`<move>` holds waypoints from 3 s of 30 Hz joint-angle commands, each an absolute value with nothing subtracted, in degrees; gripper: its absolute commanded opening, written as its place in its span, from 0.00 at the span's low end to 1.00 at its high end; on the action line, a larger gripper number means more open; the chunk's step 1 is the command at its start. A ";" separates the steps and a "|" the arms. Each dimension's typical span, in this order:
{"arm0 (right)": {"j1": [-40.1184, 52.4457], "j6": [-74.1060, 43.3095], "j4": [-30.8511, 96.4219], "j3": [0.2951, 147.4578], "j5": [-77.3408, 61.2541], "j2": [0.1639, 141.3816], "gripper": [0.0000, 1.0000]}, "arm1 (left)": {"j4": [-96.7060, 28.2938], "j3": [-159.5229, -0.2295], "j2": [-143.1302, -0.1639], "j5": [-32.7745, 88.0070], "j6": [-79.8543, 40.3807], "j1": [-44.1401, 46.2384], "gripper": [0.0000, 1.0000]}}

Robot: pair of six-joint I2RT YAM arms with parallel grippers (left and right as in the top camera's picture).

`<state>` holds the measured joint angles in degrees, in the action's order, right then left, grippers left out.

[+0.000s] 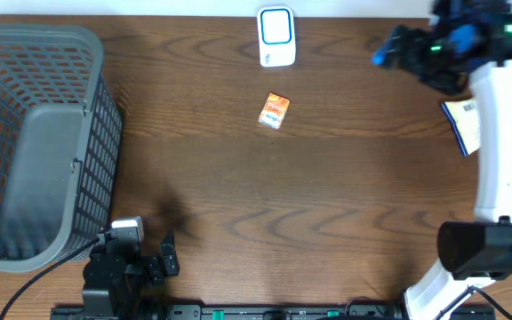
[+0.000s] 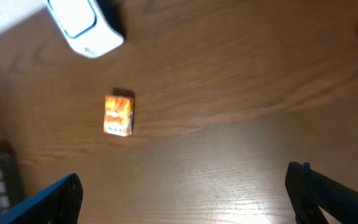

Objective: Scan the item barcode
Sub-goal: 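Move the right gripper over the orange tissue pack near the scanner, then grasp the orange Kleenex tissue pack with the right gripper and lift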

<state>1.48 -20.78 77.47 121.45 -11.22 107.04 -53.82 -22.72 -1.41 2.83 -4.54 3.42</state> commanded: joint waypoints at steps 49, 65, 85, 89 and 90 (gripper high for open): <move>15.40 14.63 15.51 91.11 -34.39 133.49 0.78 | -53.95 -22.55 -1.34 2.50 -5.04 3.18 1.00; 13.17 -7.01 26.57 92.09 -22.37 127.68 0.02 | -53.95 -22.55 -1.34 2.50 -5.02 3.18 1.00; 17.61 -10.22 45.43 92.01 -8.03 115.48 0.99 | -53.95 -22.55 -1.34 2.50 -5.04 3.18 1.00; 15.79 1.30 46.26 90.56 -11.64 117.32 0.89 | -53.95 -22.55 -1.34 2.50 -5.02 3.18 1.00; 15.27 3.95 45.84 89.93 -13.06 117.58 0.88 | -53.95 -22.55 -1.34 2.50 -5.02 3.18 1.00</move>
<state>17.17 -8.14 46.17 91.77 -10.24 115.96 -53.80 -22.72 -1.39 2.83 -4.54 3.42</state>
